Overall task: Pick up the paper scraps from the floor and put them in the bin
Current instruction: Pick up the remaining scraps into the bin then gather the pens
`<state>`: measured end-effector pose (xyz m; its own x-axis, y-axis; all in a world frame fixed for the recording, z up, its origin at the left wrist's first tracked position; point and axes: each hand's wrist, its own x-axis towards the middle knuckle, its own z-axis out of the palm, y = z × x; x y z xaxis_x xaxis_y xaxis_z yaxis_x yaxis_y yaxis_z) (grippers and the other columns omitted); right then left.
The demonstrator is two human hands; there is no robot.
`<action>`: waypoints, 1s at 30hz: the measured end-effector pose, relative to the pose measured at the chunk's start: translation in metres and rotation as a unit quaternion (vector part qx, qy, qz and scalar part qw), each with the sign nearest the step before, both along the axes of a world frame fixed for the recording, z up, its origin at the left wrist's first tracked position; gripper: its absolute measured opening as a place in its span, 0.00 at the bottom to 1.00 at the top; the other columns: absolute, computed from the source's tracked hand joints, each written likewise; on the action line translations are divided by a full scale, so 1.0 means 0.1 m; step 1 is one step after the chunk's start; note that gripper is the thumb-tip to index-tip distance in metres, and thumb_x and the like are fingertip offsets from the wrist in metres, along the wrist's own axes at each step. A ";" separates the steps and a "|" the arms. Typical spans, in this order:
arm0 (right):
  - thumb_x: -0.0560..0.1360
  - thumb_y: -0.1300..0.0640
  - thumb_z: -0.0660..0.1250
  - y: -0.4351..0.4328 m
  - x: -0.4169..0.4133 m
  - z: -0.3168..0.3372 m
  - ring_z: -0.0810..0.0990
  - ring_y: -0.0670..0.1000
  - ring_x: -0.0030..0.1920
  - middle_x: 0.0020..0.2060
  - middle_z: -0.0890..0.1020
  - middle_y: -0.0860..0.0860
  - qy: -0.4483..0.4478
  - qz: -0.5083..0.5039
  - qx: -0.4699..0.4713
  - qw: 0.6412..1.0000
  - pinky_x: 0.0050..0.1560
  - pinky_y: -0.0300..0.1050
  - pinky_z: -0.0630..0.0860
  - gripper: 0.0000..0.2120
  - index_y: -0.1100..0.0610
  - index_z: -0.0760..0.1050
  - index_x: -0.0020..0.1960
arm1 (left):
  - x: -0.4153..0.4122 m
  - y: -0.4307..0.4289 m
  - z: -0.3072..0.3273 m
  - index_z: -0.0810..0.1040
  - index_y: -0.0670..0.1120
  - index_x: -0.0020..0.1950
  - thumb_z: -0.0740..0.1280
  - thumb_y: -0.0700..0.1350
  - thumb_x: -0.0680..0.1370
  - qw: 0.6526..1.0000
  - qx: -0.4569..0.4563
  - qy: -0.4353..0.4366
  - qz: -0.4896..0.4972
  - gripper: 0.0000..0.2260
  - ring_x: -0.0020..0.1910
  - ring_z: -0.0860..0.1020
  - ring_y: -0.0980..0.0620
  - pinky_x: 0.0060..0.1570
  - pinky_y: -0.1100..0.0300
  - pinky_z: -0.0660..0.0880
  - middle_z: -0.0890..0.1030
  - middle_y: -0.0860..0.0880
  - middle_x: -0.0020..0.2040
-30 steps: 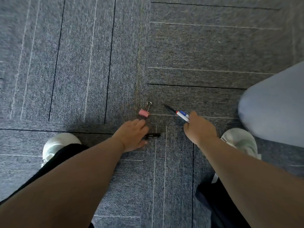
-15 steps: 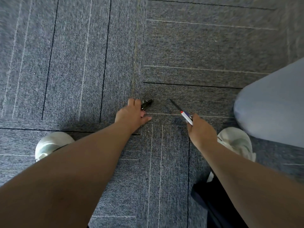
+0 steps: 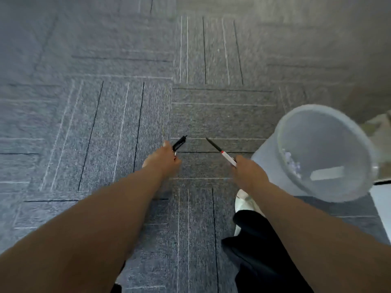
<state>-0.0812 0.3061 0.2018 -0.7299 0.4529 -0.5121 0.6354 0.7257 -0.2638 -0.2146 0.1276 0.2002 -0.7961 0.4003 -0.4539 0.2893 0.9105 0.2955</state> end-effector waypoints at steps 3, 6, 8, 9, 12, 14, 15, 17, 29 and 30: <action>0.80 0.54 0.54 0.08 0.19 0.72 0.75 0.56 0.35 0.37 0.77 0.56 0.061 -0.015 0.028 0.998 0.36 0.46 0.66 0.09 0.60 0.68 0.48 | 0.11 0.13 0.73 0.65 0.39 0.59 0.60 0.47 0.77 0.998 0.055 0.020 -0.032 0.16 0.51 0.76 0.39 0.46 0.51 0.71 0.77 0.39 0.53; 0.80 0.56 0.55 0.11 0.43 1.51 0.75 0.59 0.42 0.47 0.79 0.60 0.131 -0.058 0.034 0.989 0.38 0.46 0.65 0.11 0.62 0.71 0.53 | 0.33 0.23 1.49 0.66 0.39 0.57 0.59 0.46 0.77 0.993 0.094 0.055 -0.043 0.14 0.51 0.76 0.39 0.48 0.50 0.72 0.76 0.39 0.52; 0.81 0.56 0.54 0.12 0.62 2.05 0.72 0.57 0.40 0.48 0.79 0.62 0.161 -0.079 0.038 0.983 0.38 0.46 0.64 0.12 0.63 0.71 0.56 | 0.56 0.31 2.01 0.66 0.37 0.57 0.59 0.45 0.77 0.989 0.119 0.067 -0.064 0.13 0.52 0.75 0.39 0.50 0.50 0.71 0.76 0.38 0.53; 0.81 0.56 0.54 0.12 0.74 2.30 0.72 0.57 0.40 0.49 0.78 0.62 0.176 -0.091 0.043 0.979 0.38 0.46 0.64 0.13 0.63 0.70 0.57 | 0.69 0.35 2.27 0.66 0.36 0.58 0.58 0.43 0.78 0.986 0.132 0.070 -0.078 0.13 0.53 0.75 0.38 0.50 0.51 0.71 0.76 0.37 0.54; 0.80 0.56 0.54 0.15 1.18 2.95 0.76 0.61 0.49 0.52 0.78 0.61 0.219 -0.118 0.081 0.965 0.42 0.48 0.67 0.13 0.63 0.70 0.58 | 1.12 0.43 3.01 0.66 0.34 0.60 0.57 0.41 0.78 0.975 0.173 0.087 -0.107 0.13 0.56 0.74 0.38 0.52 0.52 0.70 0.74 0.35 0.57; 0.80 0.56 0.56 0.15 1.52 3.31 0.76 0.62 0.52 0.52 0.78 0.62 0.260 -0.133 0.106 0.950 0.47 0.50 0.70 0.13 0.63 0.70 0.59 | 1.41 0.46 3.44 0.65 0.34 0.61 0.58 0.41 0.78 0.966 0.201 0.109 -0.118 0.14 0.56 0.73 0.38 0.52 0.52 0.70 0.74 0.35 0.58; 0.79 0.56 0.56 0.14 1.70 3.50 0.76 0.63 0.52 0.52 0.78 0.62 0.277 -0.141 0.115 0.944 0.48 0.50 0.70 0.13 0.62 0.71 0.58 | 1.56 0.46 3.64 0.65 0.34 0.61 0.59 0.41 0.78 0.962 0.212 0.119 -0.121 0.14 0.56 0.74 0.38 0.50 0.53 0.70 0.74 0.36 0.57; 0.79 0.55 0.56 0.13 2.06 3.85 0.77 0.63 0.51 0.49 0.79 0.62 0.300 -0.160 0.122 0.933 0.47 0.50 0.71 0.12 0.61 0.72 0.55 | 1.86 0.45 3.99 0.65 0.35 0.59 0.60 0.41 0.77 0.953 0.240 0.128 -0.133 0.14 0.52 0.75 0.38 0.43 0.53 0.70 0.75 0.36 0.55; 0.78 0.51 0.58 -0.23 3.61 5.20 0.65 0.51 0.27 0.26 0.66 0.52 0.417 -0.255 0.104 0.866 0.27 0.43 0.60 0.19 0.55 0.60 0.30 | 3.25 0.60 5.35 0.70 0.41 0.47 0.63 0.47 0.75 0.883 0.383 0.195 -0.189 0.09 0.44 0.75 0.43 0.42 0.55 0.70 0.75 0.44 0.41; 0.77 0.52 0.59 -0.22 3.69 5.26 0.65 0.50 0.27 0.26 0.66 0.51 0.428 -0.268 0.101 0.857 0.27 0.43 0.60 0.19 0.55 0.60 0.30 | 3.33 0.66 5.40 0.70 0.41 0.48 0.63 0.47 0.76 0.876 0.390 0.195 -0.204 0.09 0.43 0.74 0.44 0.41 0.57 0.69 0.74 0.45 0.41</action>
<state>0.2876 0.2842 0.7276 -0.4580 0.8572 0.2355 0.5279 0.4754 -0.7038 0.1186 0.1940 0.7401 -0.5475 0.7556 0.3596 0.7619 0.2724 0.5876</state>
